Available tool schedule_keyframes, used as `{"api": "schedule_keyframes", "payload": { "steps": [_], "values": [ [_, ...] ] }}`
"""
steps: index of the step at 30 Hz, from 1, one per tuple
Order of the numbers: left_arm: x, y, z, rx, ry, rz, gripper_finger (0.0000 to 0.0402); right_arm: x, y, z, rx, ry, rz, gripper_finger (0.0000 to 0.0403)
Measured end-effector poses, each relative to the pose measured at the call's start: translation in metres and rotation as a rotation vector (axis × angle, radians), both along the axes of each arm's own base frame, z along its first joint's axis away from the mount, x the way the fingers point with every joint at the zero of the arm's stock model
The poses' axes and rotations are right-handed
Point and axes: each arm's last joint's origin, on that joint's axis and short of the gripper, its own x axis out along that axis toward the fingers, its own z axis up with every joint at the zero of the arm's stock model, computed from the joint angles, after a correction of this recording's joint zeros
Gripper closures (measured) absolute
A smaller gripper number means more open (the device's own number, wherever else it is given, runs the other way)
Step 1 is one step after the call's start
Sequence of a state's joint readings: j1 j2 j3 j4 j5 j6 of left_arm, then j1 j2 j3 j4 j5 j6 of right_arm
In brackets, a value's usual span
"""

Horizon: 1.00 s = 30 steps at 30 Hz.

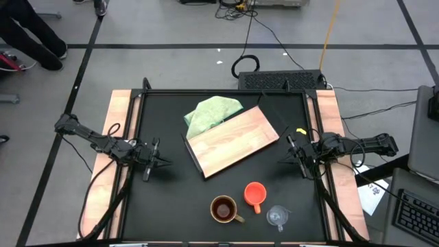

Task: Stack small to large cups/mugs on shelf
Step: Put the green mug on the shelf

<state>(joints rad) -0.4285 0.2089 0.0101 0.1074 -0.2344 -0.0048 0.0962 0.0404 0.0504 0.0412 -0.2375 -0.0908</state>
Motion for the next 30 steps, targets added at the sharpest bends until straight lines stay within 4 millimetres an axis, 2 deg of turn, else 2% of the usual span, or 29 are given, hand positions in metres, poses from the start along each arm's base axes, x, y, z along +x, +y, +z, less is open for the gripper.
{"api": "schedule_keyframes", "payload": {
  "steps": [15, 30],
  "values": [
    [0.0003, -0.0002, 0.0052, -0.072, -0.040, 0.003, 0.0366, 0.0000, 0.0000, 0.0000, 0.000, 0.000, 0.000, 0.0403],
    [0.0003, -0.0001, 0.0052, -0.019, -0.050, 0.001, 0.0366, 0.0000, 0.0000, 0.0006, 0.001, -0.006, 0.000, 0.0403]
  ]
}}
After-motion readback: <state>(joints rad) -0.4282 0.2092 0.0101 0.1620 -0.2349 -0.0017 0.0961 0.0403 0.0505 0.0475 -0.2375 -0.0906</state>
